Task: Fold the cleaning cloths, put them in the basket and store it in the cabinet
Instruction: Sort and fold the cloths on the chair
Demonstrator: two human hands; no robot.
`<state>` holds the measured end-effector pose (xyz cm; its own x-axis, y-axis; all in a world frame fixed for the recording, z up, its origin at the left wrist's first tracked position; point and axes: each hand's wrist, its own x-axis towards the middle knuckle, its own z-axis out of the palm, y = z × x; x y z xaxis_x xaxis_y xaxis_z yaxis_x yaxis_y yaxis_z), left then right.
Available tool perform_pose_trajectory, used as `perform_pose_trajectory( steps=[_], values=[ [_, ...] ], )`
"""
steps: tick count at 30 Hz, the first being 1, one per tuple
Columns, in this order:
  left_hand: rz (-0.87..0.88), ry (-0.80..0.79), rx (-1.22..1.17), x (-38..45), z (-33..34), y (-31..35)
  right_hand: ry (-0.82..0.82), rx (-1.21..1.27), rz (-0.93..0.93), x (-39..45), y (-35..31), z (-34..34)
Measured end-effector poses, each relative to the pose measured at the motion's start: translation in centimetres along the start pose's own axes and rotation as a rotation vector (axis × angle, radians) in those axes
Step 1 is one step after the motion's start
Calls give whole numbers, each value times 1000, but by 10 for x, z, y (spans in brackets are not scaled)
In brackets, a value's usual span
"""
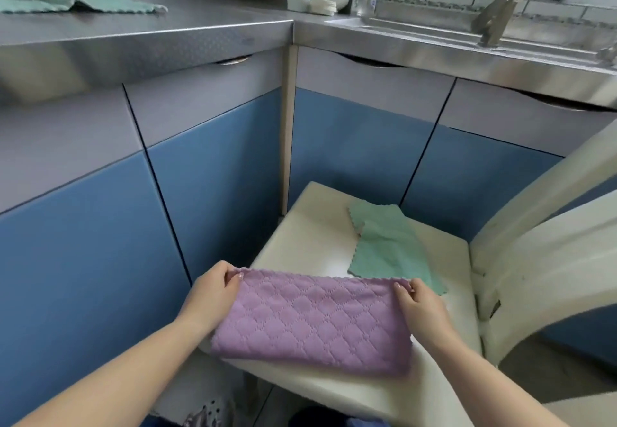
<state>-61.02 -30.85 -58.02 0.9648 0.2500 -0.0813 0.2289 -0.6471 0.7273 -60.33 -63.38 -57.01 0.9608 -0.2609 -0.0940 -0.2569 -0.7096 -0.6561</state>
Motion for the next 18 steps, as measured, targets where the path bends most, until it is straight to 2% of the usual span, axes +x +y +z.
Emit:
perform_pose_trajectory(
  steps=[13, 18],
  values=[
    [-22, 18, 85, 18, 8, -7, -16, -83, 50, 19, 6, 15],
    [-12, -1, 84, 16, 7, -6, -64, 2, 96, 16, 3, 10]
  ],
)
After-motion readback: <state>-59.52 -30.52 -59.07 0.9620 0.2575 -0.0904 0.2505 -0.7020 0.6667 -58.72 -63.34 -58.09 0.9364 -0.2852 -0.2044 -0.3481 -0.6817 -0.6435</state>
